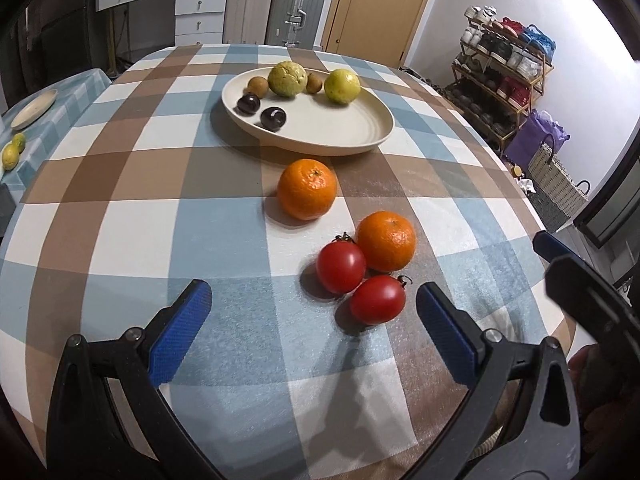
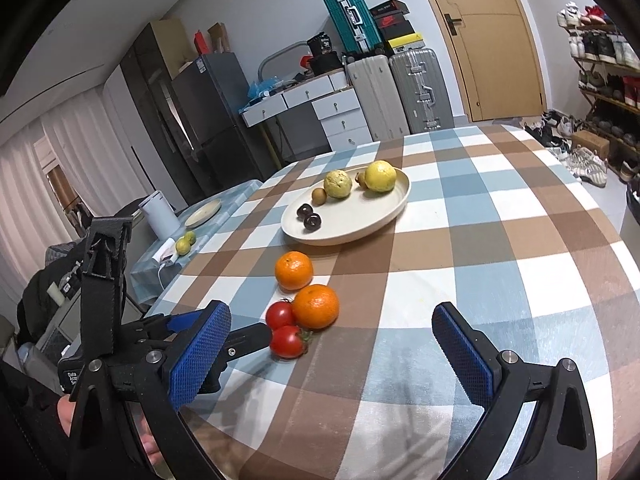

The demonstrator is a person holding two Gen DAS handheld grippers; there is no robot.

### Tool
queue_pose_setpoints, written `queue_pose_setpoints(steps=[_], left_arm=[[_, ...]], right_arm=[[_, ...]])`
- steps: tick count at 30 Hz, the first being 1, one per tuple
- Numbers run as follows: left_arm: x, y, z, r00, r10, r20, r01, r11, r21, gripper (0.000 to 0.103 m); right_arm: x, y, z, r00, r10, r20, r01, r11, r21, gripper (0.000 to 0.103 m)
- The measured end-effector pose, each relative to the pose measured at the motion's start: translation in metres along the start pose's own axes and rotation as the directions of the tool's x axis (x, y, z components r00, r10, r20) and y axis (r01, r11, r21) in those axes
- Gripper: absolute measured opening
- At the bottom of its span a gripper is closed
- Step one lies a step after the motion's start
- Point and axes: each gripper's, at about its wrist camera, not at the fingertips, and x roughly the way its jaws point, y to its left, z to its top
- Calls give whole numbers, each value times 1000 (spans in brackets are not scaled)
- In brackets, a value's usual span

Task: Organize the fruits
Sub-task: 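Grasp a red tomato with the left gripper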

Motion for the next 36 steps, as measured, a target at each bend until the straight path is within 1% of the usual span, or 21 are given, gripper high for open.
queue_pose_setpoints(steps=[3,6,8,9,11,13,14,15,18,19,20,21,24,29,32,36], left_arm=[[5,-6,0,1000,2,-6,-2,1000,24,102],[9,-10,-1,1000,8,-14,-7,999,36,101],[11,-12,-1,1000,-11,-22,12,999,43,89],[13,-14,0,1000,-8,-27,10,999,49,76],[15,-15,1,999,-35,-40,37,998,47,70],[15,-16,1,998,-55,-42,57,998,40,58],[14,-17,1,997,-68,-45,70,997,43,55],[14,-19,1,996,-79,-49,82,996,46,49],[13,-22,0,995,-82,-49,85,995,60,45],[12,-21,0,995,-86,-46,89,994,59,42],[11,-20,-1,994,-102,-44,104,993,53,37],[10,-19,-1,989,-138,-46,140,989,45,28],[7,-21,-1,992,-120,-43,123,990,69,27],[6,-18,-3,990,-135,-40,138,989,59,27],[4,-17,-3,989,-145,-37,147,987,57,24],[0,-16,-4,986,-162,-28,164,985,59,17]], right_arm=[[1,1,-2,1000,0,-3,0,1000,-30,103],[2,-2,-4,1000,-1,2,1,1000,-26,103],[2,-5,-5,1000,-1,2,1,1000,-15,103],[2,-7,-5,1000,-1,2,1,1000,-10,103],[2,-10,-5,1000,1,3,-1,1000,0,103],[2,-13,-5,1000,3,2,-3,1000,10,103],[1,-14,-6,1000,4,2,-4,1000,14,103],[1,-15,-6,1000,4,2,-4,1000,17,103],[0,-16,-6,1000,4,2,-4,1000,19,103],[0,-17,-7,1000,4,1,-5,1000,20,103],[0,-17,-7,1000,6,1,-6,1000,21,103],[0,-17,-7,1000,5,1,-5,1000,20,103],[0,-18,-8,1000,4,-1,-4,1000,20,103],[0,-18,-9,1000,1,-5,-1,1000,19,103],[0,-18,-9,1000,2,-6,-2,1000,18,103],[1,-18,-9,1000,0,-10,1,1000,23,103]])
